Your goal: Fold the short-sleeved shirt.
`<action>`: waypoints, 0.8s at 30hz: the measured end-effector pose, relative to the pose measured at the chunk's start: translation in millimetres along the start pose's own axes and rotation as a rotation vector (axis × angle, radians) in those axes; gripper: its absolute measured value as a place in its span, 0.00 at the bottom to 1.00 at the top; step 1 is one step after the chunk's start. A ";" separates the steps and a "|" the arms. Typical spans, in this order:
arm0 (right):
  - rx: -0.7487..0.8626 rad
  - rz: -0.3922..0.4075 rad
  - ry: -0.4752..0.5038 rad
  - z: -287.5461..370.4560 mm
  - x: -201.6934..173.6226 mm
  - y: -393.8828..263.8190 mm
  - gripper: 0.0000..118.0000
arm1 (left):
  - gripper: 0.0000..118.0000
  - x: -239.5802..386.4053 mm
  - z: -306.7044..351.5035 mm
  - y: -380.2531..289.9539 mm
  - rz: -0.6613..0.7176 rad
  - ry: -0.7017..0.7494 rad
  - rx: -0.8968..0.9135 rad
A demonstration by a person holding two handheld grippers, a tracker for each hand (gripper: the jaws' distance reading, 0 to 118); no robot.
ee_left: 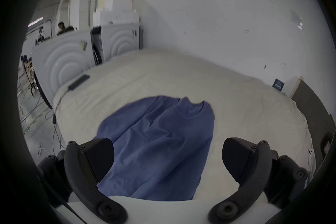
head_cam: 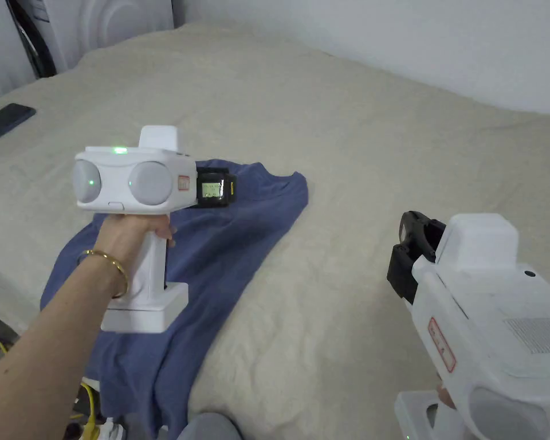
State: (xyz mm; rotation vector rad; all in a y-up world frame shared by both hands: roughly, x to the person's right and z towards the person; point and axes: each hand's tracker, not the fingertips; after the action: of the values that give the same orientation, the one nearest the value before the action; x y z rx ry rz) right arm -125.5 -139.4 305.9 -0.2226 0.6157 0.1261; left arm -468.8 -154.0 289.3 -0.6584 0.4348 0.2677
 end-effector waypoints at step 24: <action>-0.176 -0.055 -0.035 -64.7 46.6 -48.0 0.00 | 0.12 33.2 -196.0 4.3 -0.052 0.109 -0.373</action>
State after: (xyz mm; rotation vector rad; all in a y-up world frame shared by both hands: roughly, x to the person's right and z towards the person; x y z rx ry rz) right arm -115.0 -199.3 235.5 -0.4068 0.5639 0.1309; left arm -500.7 -272.7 133.1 -1.0517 0.4761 0.2672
